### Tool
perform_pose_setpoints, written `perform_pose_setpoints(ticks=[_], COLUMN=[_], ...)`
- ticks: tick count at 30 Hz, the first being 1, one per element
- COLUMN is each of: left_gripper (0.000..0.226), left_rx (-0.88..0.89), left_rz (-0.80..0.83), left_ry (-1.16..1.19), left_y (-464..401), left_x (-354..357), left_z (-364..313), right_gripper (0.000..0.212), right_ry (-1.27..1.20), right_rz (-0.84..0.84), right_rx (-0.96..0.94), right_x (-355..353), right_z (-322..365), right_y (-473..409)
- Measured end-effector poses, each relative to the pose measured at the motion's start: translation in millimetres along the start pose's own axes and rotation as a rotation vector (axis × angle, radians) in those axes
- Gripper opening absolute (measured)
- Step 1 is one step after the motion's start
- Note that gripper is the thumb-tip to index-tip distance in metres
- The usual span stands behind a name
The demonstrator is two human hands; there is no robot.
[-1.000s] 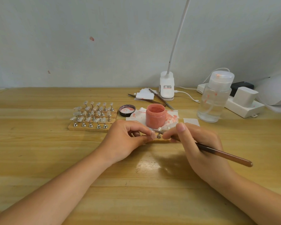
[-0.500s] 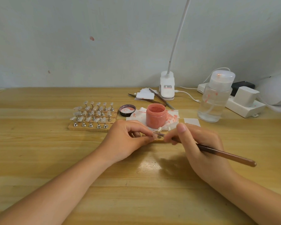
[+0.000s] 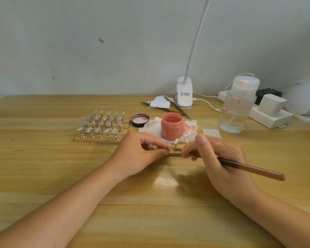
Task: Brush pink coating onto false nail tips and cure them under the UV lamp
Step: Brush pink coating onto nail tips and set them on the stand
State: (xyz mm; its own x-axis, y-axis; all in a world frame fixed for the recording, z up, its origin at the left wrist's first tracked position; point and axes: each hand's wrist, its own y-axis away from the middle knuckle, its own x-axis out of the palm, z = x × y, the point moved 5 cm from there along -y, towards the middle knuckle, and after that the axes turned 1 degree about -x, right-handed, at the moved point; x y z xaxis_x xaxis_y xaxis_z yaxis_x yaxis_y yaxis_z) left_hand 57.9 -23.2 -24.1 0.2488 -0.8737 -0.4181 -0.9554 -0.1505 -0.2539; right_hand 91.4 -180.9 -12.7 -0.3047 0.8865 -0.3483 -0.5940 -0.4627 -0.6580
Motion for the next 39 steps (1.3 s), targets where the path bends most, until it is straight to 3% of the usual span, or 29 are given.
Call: perform_pose_setpoints(ticks=[16, 20, 33, 39], left_gripper=[0.021, 0.024, 0.022, 0.018], left_rx=[0.02, 0.022, 0.022, 0.017], left_rz=[0.006, 0.01, 0.011, 0.015], left_ry=[-0.012, -0.011, -0.022, -0.032], left_y=[-1.4, -1.4, -1.0, -0.5], left_x=[0.5, 0.7, 1.0, 1.0], left_z=[0.4, 0.7, 0.1, 0.6], right_gripper=[0.043, 0.051, 0.04, 0.043], right_ry=[0.011, -0.055, 0.088, 0.018], right_rz=[0.012, 0.02, 0.023, 0.014], right_rx=[0.051, 0.11, 0.063, 0.084], right_x=[1.0, 0.8, 0.6, -1.1], right_z=[-1.5, -4.9, 0.4, -0.6], right_y=[-1.5, 0.6, -3.5, -1.9])
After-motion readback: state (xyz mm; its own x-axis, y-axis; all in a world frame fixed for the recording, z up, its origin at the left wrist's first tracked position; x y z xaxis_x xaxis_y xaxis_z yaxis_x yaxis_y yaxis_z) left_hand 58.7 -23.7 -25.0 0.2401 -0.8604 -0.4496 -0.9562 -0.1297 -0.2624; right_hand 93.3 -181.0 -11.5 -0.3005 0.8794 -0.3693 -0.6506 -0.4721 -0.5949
